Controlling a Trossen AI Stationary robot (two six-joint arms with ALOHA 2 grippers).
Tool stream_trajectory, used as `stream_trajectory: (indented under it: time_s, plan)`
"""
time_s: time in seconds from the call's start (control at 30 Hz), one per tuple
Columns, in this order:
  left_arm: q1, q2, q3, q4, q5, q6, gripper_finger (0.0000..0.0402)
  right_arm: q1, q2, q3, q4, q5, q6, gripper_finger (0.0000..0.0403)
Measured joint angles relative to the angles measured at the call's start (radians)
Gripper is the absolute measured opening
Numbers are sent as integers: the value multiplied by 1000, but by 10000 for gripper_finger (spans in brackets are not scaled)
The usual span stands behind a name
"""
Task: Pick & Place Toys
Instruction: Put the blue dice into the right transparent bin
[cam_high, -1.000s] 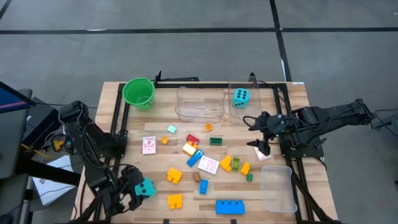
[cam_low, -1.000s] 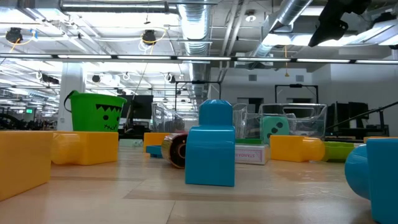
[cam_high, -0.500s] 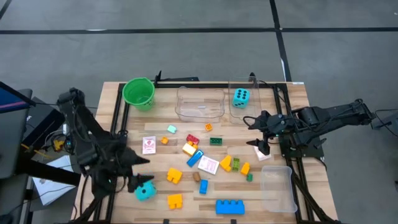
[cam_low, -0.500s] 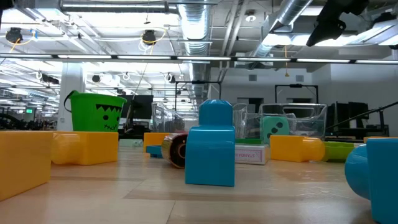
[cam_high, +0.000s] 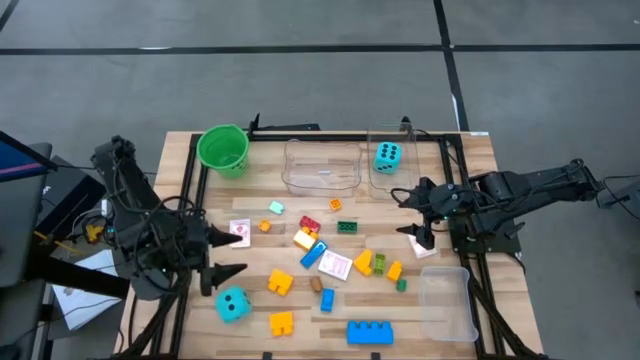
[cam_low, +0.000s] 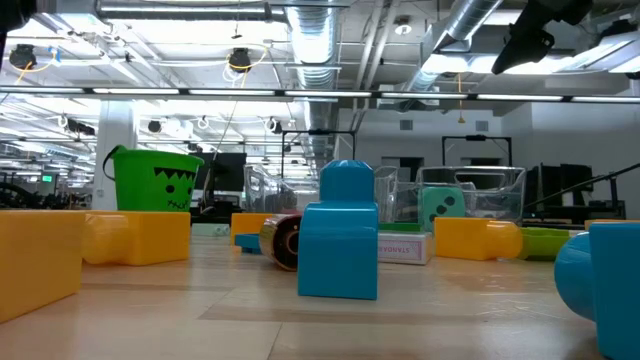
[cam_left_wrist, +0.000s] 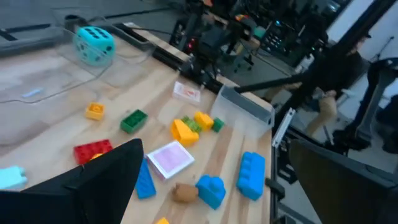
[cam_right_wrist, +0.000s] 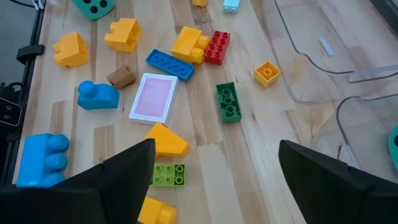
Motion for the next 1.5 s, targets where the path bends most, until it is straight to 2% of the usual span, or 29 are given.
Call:
stream_trajectory:
  time_s: [0.3, 0.47, 0.6, 0.8, 0.87, 0.93, 1.1, 1.2, 1.3, 1.5]
  plan:
    - [0, 0, 0, -11, -97, 0, 400, 0, 0, 0, -2, 0, 1, 331]
    - [15, 4, 0, -28, -94, 0, 400, 0, 0, 0, -1, 0, 9, 331]
    - [35, 39, 0, -38, -50, -12, 400, 0, 0, 0, -1, 0, 19, 331]
    - [74, 193, 1, -65, 92, -77, 400, 0, 0, 0, -2, 0, 22, 331]
    - [82, 251, 28, -136, 165, -119, 400, 0, 0, 0, -2, 0, 23, 331]
    - [89, 320, 89, -261, 255, -183, 400, 0, 0, 0, -2, 0, 30, 331]
    - [106, 518, 340, -762, 571, -325, 400, 0, 0, 0, -1, 0, 37, 331]
    - [106, 608, 498, -1003, 671, -401, 400, 0, 0, 0, 13, 0, 37, 331]
    - [99, 625, 556, -964, 691, -485, 400, 0, 0, 0, 34, 0, 37, 331]
    - [19, 624, 543, -913, 724, -657, 400, 0, 0, 0, 46, 9, 31, 331]
